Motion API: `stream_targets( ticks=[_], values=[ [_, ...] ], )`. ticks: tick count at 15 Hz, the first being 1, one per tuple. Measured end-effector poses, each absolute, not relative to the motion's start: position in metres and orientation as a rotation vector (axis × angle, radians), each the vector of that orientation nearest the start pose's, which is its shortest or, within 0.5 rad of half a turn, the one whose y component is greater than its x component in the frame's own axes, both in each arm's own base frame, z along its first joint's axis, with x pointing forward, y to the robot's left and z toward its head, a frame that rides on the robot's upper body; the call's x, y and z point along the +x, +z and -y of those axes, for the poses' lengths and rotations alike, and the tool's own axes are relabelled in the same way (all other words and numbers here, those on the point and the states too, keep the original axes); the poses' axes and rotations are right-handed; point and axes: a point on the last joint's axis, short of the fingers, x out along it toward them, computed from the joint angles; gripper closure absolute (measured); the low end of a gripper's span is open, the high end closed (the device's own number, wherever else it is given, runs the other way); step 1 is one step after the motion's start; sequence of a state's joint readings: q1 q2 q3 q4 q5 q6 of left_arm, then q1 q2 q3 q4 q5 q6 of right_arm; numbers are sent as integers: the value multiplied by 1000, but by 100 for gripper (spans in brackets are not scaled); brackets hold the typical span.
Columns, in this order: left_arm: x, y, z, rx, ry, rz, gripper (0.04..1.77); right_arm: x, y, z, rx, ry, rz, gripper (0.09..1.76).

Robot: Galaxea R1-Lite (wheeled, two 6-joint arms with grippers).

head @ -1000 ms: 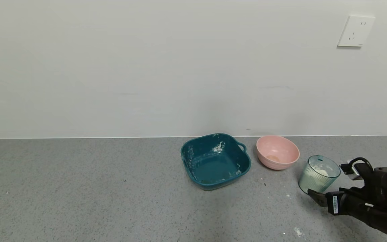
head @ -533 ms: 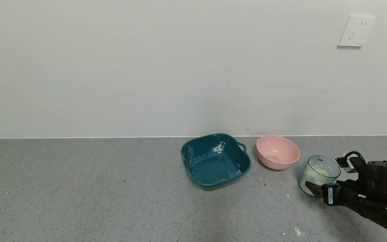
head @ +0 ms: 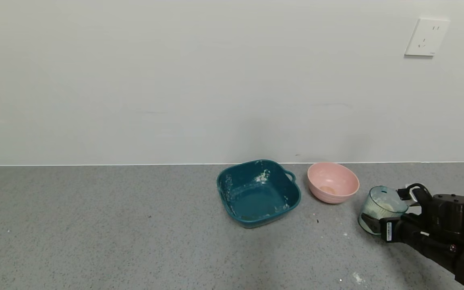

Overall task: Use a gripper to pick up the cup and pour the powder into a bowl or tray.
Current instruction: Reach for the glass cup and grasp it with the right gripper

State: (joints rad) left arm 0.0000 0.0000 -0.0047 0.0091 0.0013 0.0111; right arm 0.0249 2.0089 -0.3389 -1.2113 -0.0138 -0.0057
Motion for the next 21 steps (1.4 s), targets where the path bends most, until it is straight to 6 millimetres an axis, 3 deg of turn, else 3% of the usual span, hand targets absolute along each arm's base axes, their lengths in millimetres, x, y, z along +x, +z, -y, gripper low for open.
stream_targets(
  ticks=[15,21],
  values=[
    [-23,76,0,11,1,-4,9,284,10,-10,-55,3,-411,14],
    [-23,76,0,11,1,-4,9,286,10,-11,-54,4,-379,14]
  ],
)
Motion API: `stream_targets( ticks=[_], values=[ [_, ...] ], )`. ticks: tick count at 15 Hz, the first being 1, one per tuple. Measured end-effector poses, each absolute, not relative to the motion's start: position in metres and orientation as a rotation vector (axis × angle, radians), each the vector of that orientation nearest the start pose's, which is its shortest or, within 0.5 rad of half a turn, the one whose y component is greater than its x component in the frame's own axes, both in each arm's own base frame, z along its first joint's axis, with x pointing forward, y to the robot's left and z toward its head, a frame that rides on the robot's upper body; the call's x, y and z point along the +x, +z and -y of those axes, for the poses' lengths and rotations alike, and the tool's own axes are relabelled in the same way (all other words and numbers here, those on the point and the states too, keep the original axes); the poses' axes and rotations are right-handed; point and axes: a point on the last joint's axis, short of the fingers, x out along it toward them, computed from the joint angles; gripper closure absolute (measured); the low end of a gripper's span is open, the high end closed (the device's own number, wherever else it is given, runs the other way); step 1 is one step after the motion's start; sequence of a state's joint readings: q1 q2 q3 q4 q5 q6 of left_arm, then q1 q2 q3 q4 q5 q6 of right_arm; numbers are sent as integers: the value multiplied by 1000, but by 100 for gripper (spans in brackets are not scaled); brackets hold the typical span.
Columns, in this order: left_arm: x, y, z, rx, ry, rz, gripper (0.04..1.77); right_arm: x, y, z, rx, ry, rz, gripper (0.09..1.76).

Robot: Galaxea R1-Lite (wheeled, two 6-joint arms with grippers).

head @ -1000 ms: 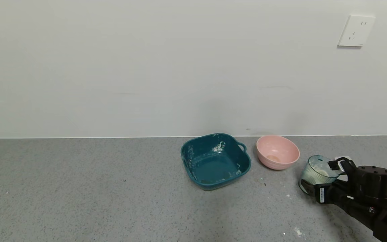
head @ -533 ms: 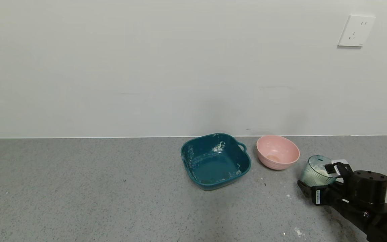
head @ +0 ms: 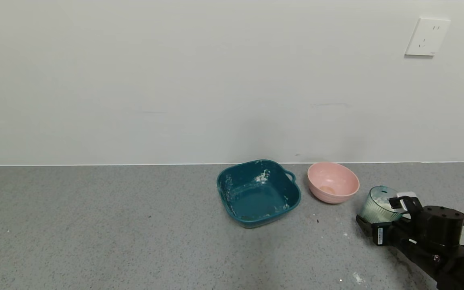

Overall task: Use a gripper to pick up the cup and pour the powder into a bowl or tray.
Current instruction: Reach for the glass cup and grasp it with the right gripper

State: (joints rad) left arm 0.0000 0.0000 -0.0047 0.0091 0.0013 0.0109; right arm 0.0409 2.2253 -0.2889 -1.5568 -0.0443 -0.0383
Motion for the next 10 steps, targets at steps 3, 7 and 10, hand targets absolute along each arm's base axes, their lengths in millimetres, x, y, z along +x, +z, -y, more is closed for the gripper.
stream_targets(
  ticks=[3,7,10],
  values=[
    [-23,76,0,11,1,-4,9,286,9,-11,-53,4,-379,14],
    [-23,76,0,11,1,-4,9,287,10,-11,-54,2,-372,14],
    [-23,76,0,10,1,-4,9,287,11,-11,-55,-5,-367,14]
  ],
)
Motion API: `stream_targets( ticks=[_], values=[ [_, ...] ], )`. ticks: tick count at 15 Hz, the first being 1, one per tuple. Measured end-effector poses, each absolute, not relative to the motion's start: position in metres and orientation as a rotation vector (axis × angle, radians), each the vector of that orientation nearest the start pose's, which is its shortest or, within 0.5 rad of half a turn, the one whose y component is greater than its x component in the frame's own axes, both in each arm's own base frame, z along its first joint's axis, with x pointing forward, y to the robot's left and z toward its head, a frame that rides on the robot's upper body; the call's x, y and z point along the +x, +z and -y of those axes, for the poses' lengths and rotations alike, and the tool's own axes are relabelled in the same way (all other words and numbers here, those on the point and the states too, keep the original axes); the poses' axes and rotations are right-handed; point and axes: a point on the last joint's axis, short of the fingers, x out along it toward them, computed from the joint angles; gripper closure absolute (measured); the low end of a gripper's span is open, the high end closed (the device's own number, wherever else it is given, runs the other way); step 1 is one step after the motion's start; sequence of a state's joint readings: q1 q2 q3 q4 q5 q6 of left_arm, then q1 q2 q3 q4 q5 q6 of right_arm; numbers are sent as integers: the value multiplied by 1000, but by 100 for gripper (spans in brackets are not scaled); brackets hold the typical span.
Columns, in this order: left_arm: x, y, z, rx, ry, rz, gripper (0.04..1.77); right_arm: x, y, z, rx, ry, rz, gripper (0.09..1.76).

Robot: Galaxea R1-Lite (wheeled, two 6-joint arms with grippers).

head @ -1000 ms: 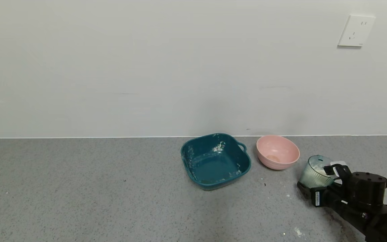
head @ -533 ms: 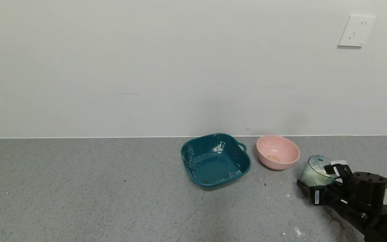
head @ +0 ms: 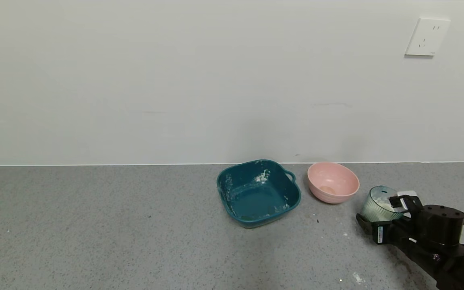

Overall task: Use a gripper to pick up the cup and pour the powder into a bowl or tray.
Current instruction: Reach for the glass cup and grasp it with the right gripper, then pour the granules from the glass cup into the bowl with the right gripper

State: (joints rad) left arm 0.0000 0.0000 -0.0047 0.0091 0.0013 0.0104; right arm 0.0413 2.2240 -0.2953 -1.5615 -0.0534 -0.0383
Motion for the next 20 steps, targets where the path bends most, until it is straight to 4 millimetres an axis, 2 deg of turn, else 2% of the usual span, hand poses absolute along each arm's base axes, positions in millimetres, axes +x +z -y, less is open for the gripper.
stream_targets(
  ticks=[2,3,10,20],
  values=[
    [-23,76,0,11,1,-4,9,287,12,-11,-56,-7,-366,46],
    [-23,76,0,11,1,-4,9,287,12,-10,-57,-7,-367,51],
    [-23,76,0,11,1,-4,9,286,18,-7,-60,-15,-346,53],
    [-23,76,0,10,1,-4,9,272,55,-6,-87,-22,-288,53]
  ],
)
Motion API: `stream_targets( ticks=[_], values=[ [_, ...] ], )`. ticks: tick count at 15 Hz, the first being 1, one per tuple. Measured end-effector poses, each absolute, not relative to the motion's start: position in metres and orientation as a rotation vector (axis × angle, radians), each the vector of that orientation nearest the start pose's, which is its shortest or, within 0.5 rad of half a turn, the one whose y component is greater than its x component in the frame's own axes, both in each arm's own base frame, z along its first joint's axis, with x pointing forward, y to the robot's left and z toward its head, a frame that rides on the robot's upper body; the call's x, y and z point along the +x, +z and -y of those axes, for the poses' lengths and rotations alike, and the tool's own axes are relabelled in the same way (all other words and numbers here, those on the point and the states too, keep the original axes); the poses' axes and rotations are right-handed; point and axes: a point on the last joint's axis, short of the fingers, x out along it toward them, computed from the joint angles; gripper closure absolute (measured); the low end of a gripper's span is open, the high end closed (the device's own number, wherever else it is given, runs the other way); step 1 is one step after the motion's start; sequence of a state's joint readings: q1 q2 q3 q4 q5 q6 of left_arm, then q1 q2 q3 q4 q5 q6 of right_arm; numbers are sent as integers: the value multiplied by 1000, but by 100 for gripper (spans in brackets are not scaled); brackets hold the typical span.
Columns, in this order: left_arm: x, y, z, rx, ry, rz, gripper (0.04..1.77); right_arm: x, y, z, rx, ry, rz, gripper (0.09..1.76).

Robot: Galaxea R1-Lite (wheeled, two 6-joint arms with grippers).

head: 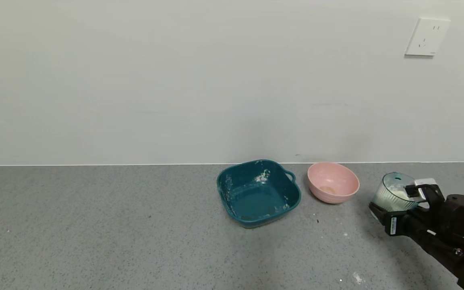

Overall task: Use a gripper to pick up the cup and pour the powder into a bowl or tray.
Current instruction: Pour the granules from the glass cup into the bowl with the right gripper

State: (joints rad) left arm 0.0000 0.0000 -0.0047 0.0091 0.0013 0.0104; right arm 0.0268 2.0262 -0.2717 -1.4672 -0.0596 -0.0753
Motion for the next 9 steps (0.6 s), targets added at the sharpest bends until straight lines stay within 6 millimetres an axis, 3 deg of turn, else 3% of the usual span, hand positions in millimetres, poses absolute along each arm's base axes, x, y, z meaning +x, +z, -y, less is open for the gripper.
stream_targets(
  ticks=[9],
  values=[
    [-23,76,0,11,1,-4,9,266,115,-5,-157,-14,-303,54]
  ],
)
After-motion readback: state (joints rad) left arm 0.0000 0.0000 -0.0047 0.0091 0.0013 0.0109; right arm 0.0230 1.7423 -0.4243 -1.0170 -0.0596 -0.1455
